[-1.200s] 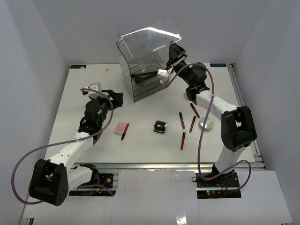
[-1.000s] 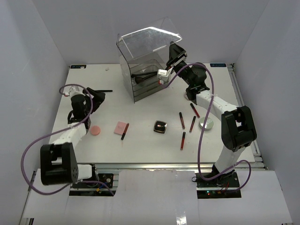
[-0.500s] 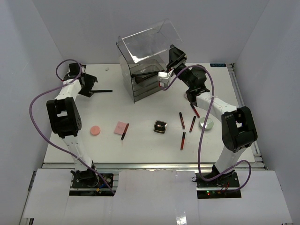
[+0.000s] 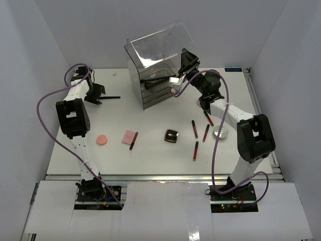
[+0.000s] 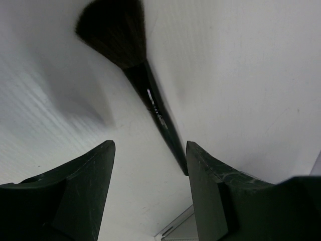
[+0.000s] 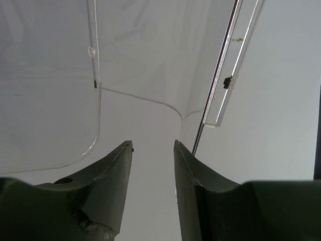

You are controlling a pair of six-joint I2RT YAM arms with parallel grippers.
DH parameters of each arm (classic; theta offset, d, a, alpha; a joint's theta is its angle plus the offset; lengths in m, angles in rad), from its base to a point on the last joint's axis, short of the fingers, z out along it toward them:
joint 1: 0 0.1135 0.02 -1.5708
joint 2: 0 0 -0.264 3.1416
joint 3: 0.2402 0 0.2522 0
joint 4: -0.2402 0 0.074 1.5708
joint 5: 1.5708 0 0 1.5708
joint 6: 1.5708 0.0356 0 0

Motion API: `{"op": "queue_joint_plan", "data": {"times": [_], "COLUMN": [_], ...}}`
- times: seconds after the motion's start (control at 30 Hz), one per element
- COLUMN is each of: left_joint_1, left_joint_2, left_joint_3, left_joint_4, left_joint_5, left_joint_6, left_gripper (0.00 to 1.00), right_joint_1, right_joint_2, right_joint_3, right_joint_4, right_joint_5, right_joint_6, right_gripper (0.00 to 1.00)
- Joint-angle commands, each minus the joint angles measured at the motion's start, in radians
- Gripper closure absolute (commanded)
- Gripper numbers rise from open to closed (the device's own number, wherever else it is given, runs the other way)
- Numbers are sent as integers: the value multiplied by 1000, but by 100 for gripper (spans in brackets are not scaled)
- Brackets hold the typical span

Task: Organize the makeup

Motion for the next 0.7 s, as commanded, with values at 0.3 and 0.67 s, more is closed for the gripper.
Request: {"op": "queue_joint_plan", "data": {"times": [0.3,0.67], "left_joint_1": [0,-1], "left_joint_2": [131,240], "left_joint_3": [191,279], "left_joint_4": [-110,-214], "left_joint_5": [-1,-9], "left_joint_6": [-13,44], "left_gripper": [46,41], "right_joint_1": [-2,-3], "right_joint_2": [-54,-69], "right_joint_3": [23,7], "right_joint_4": [93,104], "right_joint_5": [5,-4], "right_joint_6": [3,9], "right_gripper": [55,55]}}
